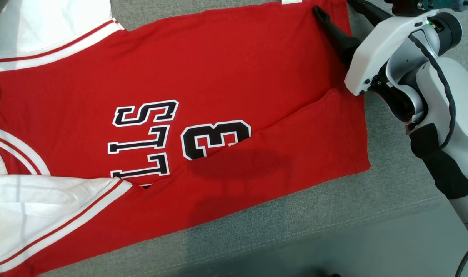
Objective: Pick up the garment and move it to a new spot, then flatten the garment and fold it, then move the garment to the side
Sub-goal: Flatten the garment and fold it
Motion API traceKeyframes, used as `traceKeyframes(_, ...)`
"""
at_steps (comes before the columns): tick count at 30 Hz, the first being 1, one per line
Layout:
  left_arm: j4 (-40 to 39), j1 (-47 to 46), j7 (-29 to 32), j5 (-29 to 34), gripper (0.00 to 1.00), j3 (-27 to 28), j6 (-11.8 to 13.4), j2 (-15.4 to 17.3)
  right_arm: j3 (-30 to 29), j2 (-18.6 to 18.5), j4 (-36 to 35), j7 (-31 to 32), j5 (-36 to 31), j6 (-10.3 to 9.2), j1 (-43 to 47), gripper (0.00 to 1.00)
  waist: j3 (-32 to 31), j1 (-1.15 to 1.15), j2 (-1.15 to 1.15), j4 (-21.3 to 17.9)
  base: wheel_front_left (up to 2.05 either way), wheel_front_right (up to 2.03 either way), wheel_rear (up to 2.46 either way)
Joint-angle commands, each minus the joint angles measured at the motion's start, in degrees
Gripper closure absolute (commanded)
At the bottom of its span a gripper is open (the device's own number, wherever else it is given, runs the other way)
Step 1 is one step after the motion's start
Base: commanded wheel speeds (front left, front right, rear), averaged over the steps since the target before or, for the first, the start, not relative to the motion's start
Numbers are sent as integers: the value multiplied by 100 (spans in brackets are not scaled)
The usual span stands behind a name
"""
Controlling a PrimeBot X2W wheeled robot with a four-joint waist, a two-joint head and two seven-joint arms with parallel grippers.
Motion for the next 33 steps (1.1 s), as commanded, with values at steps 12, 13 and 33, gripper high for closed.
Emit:
traceKeyframes(12,-448,-271,-94,-662,100,-236,-40,355,303,-256,21,-466,470,18,20,100,-113,0,0,117,0,0,0)
traceKeyframes(13,-498,-281,-161,-670,100,-270,-40,380,311,-317,-17,-522,507,18,44,100,-144,0,0,146,0,0,0)
traceKeyframes(33,-2971,1247,-1714,-1540,100,-343,-40,1702,838,-2298,-1805,-1144,755,18,1327,100,-584,0,0,870,0,0,0)
